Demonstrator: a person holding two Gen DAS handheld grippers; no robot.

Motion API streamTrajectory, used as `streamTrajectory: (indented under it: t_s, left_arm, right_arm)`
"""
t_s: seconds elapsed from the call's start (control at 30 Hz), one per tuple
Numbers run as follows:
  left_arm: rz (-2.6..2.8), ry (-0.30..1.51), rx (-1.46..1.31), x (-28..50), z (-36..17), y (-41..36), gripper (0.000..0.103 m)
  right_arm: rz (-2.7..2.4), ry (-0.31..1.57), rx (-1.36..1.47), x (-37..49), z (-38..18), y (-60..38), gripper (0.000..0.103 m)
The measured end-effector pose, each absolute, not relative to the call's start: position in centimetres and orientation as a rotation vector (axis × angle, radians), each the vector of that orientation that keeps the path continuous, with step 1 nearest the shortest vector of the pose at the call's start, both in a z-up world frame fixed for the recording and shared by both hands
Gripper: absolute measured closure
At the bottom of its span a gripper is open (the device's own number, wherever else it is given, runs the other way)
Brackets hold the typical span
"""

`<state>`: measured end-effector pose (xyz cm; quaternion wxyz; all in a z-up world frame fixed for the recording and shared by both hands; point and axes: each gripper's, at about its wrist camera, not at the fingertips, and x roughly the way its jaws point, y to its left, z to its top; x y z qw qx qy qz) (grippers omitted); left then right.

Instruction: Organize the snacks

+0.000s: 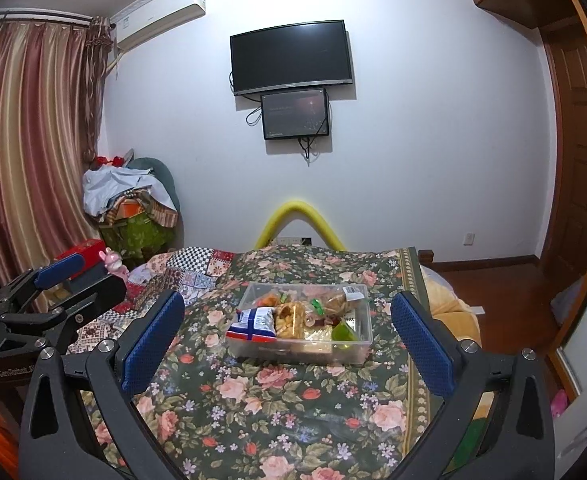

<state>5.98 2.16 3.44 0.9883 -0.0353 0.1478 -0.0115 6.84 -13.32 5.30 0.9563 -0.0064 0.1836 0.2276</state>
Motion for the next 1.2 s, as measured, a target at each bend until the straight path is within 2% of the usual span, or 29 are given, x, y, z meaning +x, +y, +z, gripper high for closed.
streamTrajectory:
  t_s: [1.2]
  left_arm:
    - [-0.045,0.294,-0.065,5.84,3.55,1.76,0.0]
  right_arm:
    - [0.44,0.35,-0.012,6.21,6.14,-13.65,0.0]
